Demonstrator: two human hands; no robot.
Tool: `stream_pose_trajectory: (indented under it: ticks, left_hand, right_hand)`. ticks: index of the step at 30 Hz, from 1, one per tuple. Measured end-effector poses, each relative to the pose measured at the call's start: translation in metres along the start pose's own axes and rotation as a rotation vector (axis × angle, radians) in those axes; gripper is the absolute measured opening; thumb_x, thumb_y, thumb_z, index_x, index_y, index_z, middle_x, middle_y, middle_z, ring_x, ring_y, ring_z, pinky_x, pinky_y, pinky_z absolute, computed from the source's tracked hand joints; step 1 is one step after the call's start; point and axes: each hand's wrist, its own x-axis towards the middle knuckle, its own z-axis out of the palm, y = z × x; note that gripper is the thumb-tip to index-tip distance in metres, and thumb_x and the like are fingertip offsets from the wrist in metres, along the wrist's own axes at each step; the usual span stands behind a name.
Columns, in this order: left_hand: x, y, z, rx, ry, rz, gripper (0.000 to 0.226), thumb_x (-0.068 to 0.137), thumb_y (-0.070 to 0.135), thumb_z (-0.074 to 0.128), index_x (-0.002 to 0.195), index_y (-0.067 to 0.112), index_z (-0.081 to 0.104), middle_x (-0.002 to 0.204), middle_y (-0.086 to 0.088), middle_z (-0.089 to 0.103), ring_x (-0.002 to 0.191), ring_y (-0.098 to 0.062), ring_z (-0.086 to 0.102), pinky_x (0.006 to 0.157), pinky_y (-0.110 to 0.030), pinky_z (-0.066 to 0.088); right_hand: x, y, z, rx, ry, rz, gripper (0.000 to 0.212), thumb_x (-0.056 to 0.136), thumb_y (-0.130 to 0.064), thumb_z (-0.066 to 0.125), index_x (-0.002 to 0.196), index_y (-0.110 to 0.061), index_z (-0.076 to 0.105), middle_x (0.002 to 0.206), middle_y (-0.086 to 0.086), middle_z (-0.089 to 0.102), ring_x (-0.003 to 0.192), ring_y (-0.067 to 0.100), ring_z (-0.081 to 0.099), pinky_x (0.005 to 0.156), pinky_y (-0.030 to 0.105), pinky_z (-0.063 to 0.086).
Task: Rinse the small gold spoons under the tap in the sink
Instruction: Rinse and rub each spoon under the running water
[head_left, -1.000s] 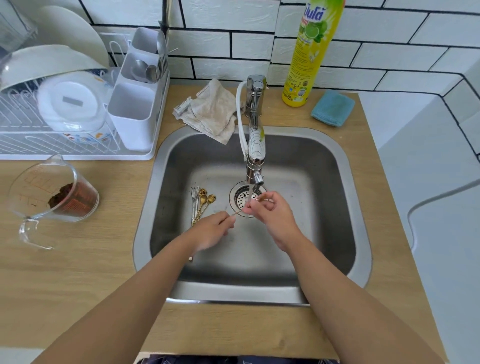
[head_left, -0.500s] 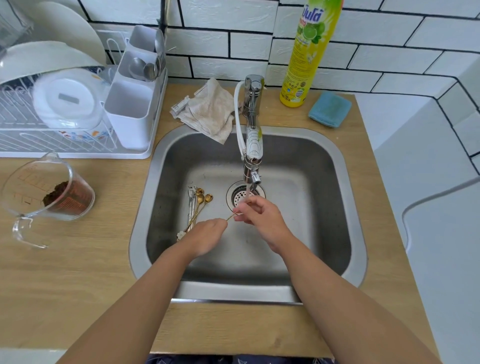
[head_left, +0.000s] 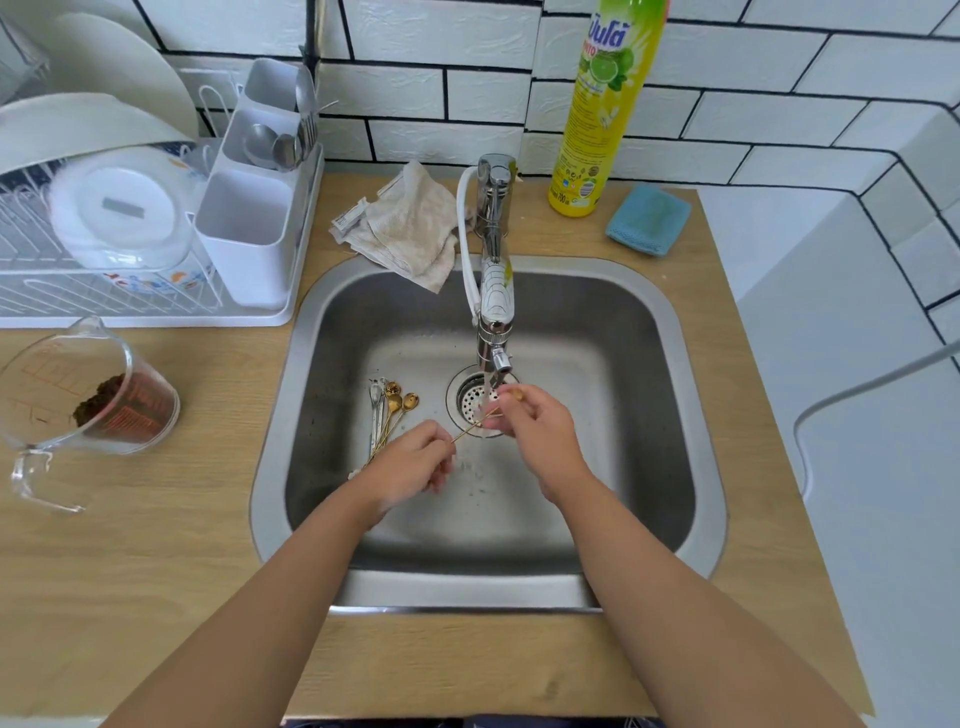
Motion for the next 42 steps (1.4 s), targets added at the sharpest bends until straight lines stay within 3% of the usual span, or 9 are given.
stream_pose_trajectory:
  ticks: [9, 14, 16, 20, 25, 29, 34, 37, 42]
  left_hand:
    - [0.035, 0.04, 0.047, -0.513, 0.084, 0.024, 0.014, 0.101, 0.023, 0.059, 0.099, 0.01, 0.061, 0.08, -0.002, 0.077, 0.067, -0.012, 0.073, 0.053, -0.018, 0.051]
    - [0.027, 0.032, 0.043, -0.758, -0.022, -0.045, 0.019, 0.104, 0.018, 0.05, 0.108, 0.004, 0.064, 0.103, -0.012, 0.076, 0.097, -0.021, 0.075, 0.073, -0.022, 0.059]
    - [0.017, 0.025, 0.039, -0.623, -0.103, -0.072, 0.023, 0.107, 0.017, 0.044, 0.106, 0.004, 0.063, 0.103, -0.012, 0.075, 0.095, -0.022, 0.075, 0.071, -0.023, 0.059]
    - [0.003, 0.021, 0.028, -0.13, -0.125, -0.004, 0.025, 0.106, 0.026, 0.047, 0.094, 0.011, 0.063, 0.08, -0.004, 0.075, 0.052, -0.012, 0.063, 0.048, -0.019, 0.047]
    - [0.003, 0.03, 0.033, -0.023, -0.123, 0.049, 0.027, 0.102, 0.028, 0.056, 0.082, 0.015, 0.067, 0.061, 0.001, 0.066, 0.039, -0.008, 0.043, 0.044, -0.018, 0.035]
    - [0.007, 0.026, 0.019, 0.215, -0.13, -0.011, 0.036, 0.089, 0.053, 0.066, 0.083, 0.018, 0.07, 0.064, 0.006, 0.071, 0.051, -0.004, 0.056, 0.05, -0.017, 0.044]
    - [0.02, -0.003, -0.032, 0.697, 0.451, -0.001, 0.016, 0.097, 0.027, 0.058, 0.107, 0.015, 0.064, 0.099, -0.007, 0.067, 0.085, -0.022, 0.062, 0.073, -0.034, 0.052]
    - [0.023, -0.011, -0.034, 0.898, 0.408, -0.09, 0.024, 0.097, 0.021, 0.057, 0.118, 0.011, 0.058, 0.115, -0.014, 0.058, 0.102, -0.03, 0.058, 0.078, -0.041, 0.051]
    - [0.025, -0.012, -0.031, 1.015, 0.42, -0.142, 0.016, 0.099, 0.012, 0.054, 0.113, 0.009, 0.058, 0.1, -0.01, 0.062, 0.079, -0.023, 0.055, 0.061, -0.036, 0.05]
  right_hand:
    - [0.008, -0.009, -0.025, 0.22, 0.339, -0.026, 0.011, 0.099, -0.008, 0.064, 0.105, -0.017, 0.066, 0.091, 0.003, 0.077, 0.072, 0.005, 0.068, 0.078, 0.022, 0.053]
    - [0.005, -0.009, -0.02, 0.222, 0.186, 0.054, 0.014, 0.096, -0.007, 0.07, 0.107, -0.016, 0.067, 0.082, -0.003, 0.074, 0.082, 0.01, 0.067, 0.079, 0.023, 0.052]
    - [0.003, -0.008, -0.011, 0.158, 0.067, 0.107, 0.007, 0.101, -0.008, 0.064, 0.102, -0.014, 0.068, 0.088, 0.0, 0.079, 0.082, 0.01, 0.069, 0.08, 0.024, 0.056]
    - [0.001, -0.011, 0.003, 0.359, -0.024, 0.215, 0.012, 0.107, -0.016, 0.055, 0.099, -0.013, 0.064, 0.091, 0.004, 0.08, 0.072, 0.012, 0.072, 0.068, 0.027, 0.058]
    - [0.001, -0.009, 0.01, 0.622, -0.052, 0.299, 0.027, 0.11, -0.027, 0.048, 0.097, -0.012, 0.066, 0.076, 0.001, 0.071, 0.045, 0.005, 0.041, 0.046, 0.02, 0.04]
    - [0.006, -0.007, 0.001, 0.66, 0.026, 0.297, 0.03, 0.111, -0.029, 0.044, 0.108, -0.007, 0.064, 0.07, 0.0, 0.058, 0.043, 0.004, 0.031, 0.043, 0.017, 0.028]
    - [0.005, -0.007, -0.008, 0.556, 0.0, 0.393, 0.021, 0.107, -0.03, 0.053, 0.109, -0.011, 0.061, 0.082, 0.003, 0.073, 0.041, 0.003, 0.029, 0.039, 0.016, 0.024]
    - [0.005, -0.01, -0.007, 0.543, -0.019, 0.424, 0.026, 0.106, -0.038, 0.054, 0.111, -0.013, 0.059, 0.093, 0.005, 0.075, 0.04, 0.003, 0.028, 0.039, 0.016, 0.02]
    - [0.004, -0.01, -0.012, 0.518, -0.021, 0.449, 0.035, 0.103, -0.046, 0.055, 0.115, -0.013, 0.061, 0.099, 0.007, 0.077, 0.038, 0.004, 0.026, 0.036, 0.016, 0.02]
